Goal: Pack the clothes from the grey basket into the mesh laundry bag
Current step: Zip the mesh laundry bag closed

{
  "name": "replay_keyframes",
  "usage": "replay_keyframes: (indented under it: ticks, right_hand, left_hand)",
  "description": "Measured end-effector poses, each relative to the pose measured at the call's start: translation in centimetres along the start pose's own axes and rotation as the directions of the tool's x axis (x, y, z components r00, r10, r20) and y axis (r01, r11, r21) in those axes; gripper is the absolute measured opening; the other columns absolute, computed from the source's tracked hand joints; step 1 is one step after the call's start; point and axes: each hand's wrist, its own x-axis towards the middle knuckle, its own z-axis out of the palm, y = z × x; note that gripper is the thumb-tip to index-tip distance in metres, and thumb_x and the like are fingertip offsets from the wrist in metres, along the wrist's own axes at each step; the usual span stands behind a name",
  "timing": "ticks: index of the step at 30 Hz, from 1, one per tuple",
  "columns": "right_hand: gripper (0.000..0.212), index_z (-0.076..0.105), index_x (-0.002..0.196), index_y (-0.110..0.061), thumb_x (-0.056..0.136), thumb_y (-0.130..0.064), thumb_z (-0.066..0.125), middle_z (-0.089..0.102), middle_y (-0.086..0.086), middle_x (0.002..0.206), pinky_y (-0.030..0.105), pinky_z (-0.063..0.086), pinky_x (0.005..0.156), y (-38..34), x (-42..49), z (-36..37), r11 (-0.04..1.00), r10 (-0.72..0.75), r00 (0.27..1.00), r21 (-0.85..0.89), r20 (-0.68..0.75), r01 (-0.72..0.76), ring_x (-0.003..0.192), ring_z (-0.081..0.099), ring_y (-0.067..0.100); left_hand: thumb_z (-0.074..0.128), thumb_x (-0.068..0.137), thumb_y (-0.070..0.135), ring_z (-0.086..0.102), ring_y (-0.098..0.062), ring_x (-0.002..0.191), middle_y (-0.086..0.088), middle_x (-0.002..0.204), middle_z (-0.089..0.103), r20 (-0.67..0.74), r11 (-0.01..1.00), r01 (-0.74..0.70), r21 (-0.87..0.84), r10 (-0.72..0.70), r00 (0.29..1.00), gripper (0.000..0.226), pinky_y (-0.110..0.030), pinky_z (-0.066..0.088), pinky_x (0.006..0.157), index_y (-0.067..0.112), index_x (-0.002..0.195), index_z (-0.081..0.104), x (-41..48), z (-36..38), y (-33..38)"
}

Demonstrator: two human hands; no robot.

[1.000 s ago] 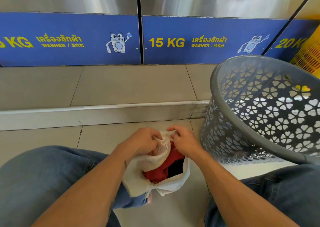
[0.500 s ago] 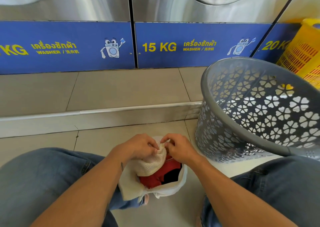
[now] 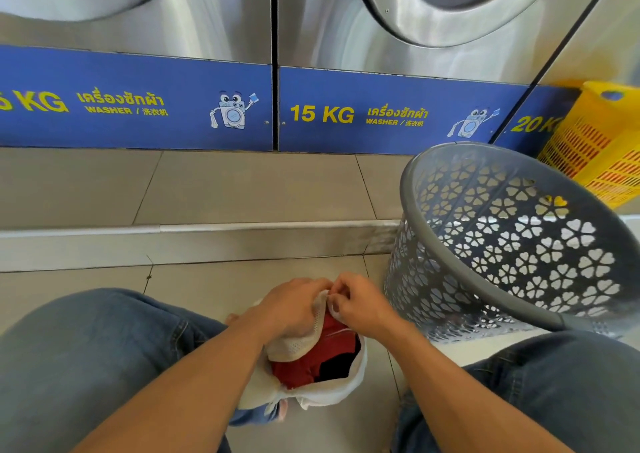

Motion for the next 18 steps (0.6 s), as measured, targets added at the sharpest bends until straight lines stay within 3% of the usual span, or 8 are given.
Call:
replay_keyframes:
  ticks: [6, 14, 18]
  right_hand:
    - [0.025, 0.066, 0.068, -0.024, 0.085, -0.006, 0.071, 0.065, -0.008, 0.062, 0.015, 0.043, 0.049, 0.7, -0.6, 0.0, 1.000, 0.017, 0.998, 0.021, -0.055, -0.016, 0.052, 0.057, -0.003]
    - [0.022, 0.066, 0.065, -0.021, 0.081, -0.008, 0.072, 0.066, -0.004, 0.060, 0.030, 0.051, 0.056, -0.1, -0.5, 0.8, 0.997, -0.001, 0.996, 0.078, -0.090, 0.008, 0.056, 0.058, 0.006]
    - [0.018, 0.066, 0.069, -0.017, 0.084, -0.008, 0.071, 0.067, 0.003, 0.064, 0.021, 0.047, 0.051, -1.0, -0.4, 0.9, 0.994, -0.006, 0.996, 0.107, -0.089, 0.016, 0.055, 0.055, 0.004]
  left_hand:
    - [0.055, 0.086, 0.025, 0.059, -0.020, 0.106, 0.003, 0.121, 0.064, -0.077, 0.999, 0.034, -0.033, -0.036, 0.996, 0.032, -0.035, 0.050, 0.088, 0.034, 0.116, 0.065, 0.6, 0.5, -0.6]
    - [0.052, 0.082, 0.027, 0.063, -0.019, 0.095, 0.006, 0.104, 0.071, -0.218, 0.988, 0.090, -0.124, -0.115, 0.969, 0.026, -0.037, 0.052, 0.082, 0.032, 0.095, 0.073, 0.9, -0.3, -1.6]
    - [0.055, 0.080, 0.027, 0.063, -0.015, 0.088, 0.011, 0.093, 0.071, -0.209, 0.959, 0.148, -0.242, -0.201, 0.957, 0.021, -0.036, 0.053, 0.079, 0.034, 0.085, 0.074, 1.2, -1.0, -2.1]
